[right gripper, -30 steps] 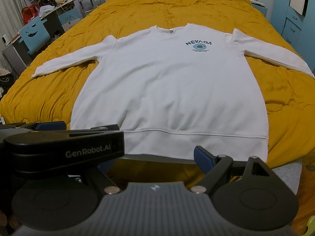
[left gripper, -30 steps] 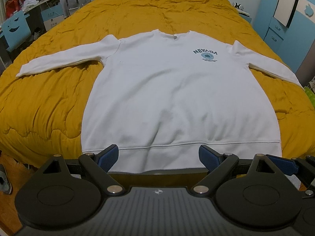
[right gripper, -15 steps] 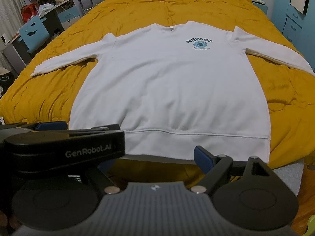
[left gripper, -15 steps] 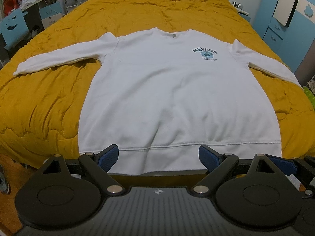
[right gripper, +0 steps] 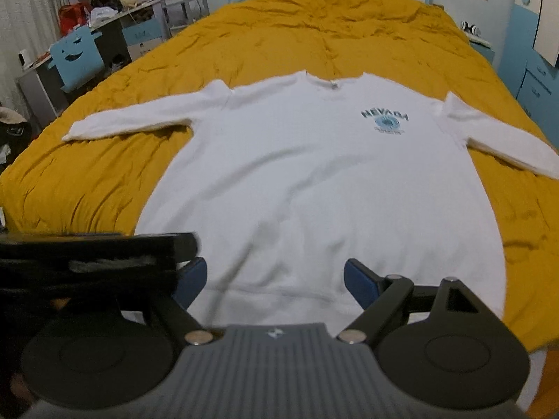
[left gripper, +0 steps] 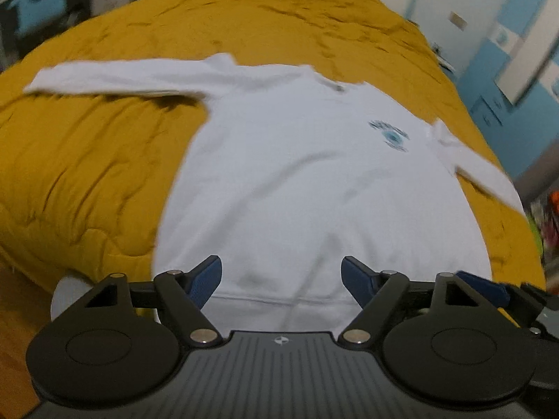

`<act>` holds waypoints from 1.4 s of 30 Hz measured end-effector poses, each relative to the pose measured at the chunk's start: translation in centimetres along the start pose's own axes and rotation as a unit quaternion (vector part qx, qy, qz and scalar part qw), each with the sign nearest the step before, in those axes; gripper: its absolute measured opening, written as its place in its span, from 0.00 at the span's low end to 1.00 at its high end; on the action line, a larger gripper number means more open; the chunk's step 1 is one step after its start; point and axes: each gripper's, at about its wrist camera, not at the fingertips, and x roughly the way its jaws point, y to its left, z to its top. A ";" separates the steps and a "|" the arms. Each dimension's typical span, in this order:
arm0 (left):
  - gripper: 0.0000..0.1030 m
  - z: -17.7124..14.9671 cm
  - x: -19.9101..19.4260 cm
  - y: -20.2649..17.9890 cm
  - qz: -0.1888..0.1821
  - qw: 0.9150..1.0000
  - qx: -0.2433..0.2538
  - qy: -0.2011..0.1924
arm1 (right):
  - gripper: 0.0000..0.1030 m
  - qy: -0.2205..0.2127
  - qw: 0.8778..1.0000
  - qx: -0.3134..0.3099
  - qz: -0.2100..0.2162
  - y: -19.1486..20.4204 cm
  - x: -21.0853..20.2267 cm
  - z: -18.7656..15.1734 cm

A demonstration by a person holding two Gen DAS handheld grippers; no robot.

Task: Fold small clothes
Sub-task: 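Grasp a sleeve cuff with the left gripper and lift it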

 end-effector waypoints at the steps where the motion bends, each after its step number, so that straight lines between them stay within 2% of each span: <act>1: 0.87 0.3 0.2 1.1 0.003 1.000 -0.010 -0.004 | 0.79 -0.001 1.000 0.001 0.002 0.2 0.5 0.3; 5: 0.77 1.7 0.2 6.7 -0.014 0.996 -0.075 -0.048 | 0.79 -0.002 1.000 0.005 0.012 0.7 2.2 1.3; 7: 0.68 3.1 0.1 9.9 0.004 0.992 -0.107 -0.059 | 0.79 -0.003 1.000 0.004 0.011 0.8 3.0 1.6; 8: 0.64 3.8 -0.2 11.6 0.015 0.989 -0.122 -0.080 | 0.79 -0.001 1.000 0.003 0.007 0.8 3.4 1.7; 9: 0.60 4.6 -0.6 13.5 0.029 0.984 -0.134 -0.116 | 0.79 0.002 1.000 0.004 0.003 0.8 3.9 1.9; 10: 0.59 5.3 -0.8 14.9 0.039 0.979 -0.140 -0.144 | 0.79 0.006 1.000 0.006 0.000 0.8 4.3 2.0; 13: 0.58 8.1 -0.9 20.3 0.058 0.961 -0.176 -0.204 | 0.79 0.016 1.000 0.010 -0.006 0.7 5.7 2.5; 15: 0.58 10.0 -0.5 24.2 0.079 0.941 -0.230 -0.238 | 0.79 0.019 1.000 0.013 -0.014 0.6 6.6 2.9; 16: 0.58 11.1 0.1 26.1 0.088 0.933 -0.250 -0.244 | 0.79 0.020 1.000 0.016 -0.016 0.5 7.0 3.1; 17: 0.58 12.3 0.9 27.9 0.092 0.930 -0.266 -0.235 | 0.79 0.023 0.999 0.019 -0.017 0.4 7.4 3.1; 18: 0.58 13.4 1.9 29.6 0.083 0.932 -0.278 -0.217 | 0.79 0.026 0.999 0.021 -0.018 0.4 7.7 3.2; 20: 0.58 15.3 4.0 32.8 0.036 0.932 -0.302 -0.196 | 0.79 0.033 0.999 0.020 -0.024 0.3 8.3 3.3; 23: 0.58 17.3 6.7 35.8 0.003 0.923 -0.330 -0.199 | 0.75 0.035 0.999 0.004 -0.039 0.5 9.1 3.4; 25: 0.58 18.4 8.3 37.2 0.013 0.916 -0.344 -0.206 | 0.74 0.041 0.998 -0.005 -0.050 0.6 9.5 3.5; 28: 0.58 18.4 10.4 39.1 0.045 0.897 -0.392 -0.199 | 0.74 0.049 0.997 -0.001 -0.057 0.4 10.2 4.0; 30: 0.58 18.3 11.9 40.7 0.025 0.888 -0.415 -0.198 | 0.74 0.048 0.997 0.001 -0.054 0.3 10.4 4.1; 33: 0.58 18.6 13.9 42.2 0.014 0.882 -0.430 -0.194 | 0.74 0.050 0.997 -0.011 -0.058 0.5 10.7 4.0; 36: 0.57 18.8 15.0 43.2 -0.008 0.874 -0.435 -0.217 | 0.74 0.055 0.996 -0.020 -0.063 0.6 11.2 4.1; 38: 0.57 18.9 15.6 43.7 -0.024 0.863 -0.446 -0.235 | 0.74 0.056 0.997 -0.011 -0.061 0.4 11.4 4.1; 39: 0.54 19.0 15.9 43.8 -0.034 0.863 -0.445 -0.237 | 0.74 0.053 0.997 -0.006 -0.060 0.3 11.4 4.2; 41: 0.30 19.7 16.5 43.8 -0.043 0.875 -0.423 -0.233 | 0.74 0.037 0.998 0.005 -0.056 -0.1 11.4 4.3; 42: 0.10 19.7 16.4 43.5 -0.031 0.880 -0.410 -0.239 | 0.74 0.025 0.998 0.011 -0.056 -0.4 11.4 4.5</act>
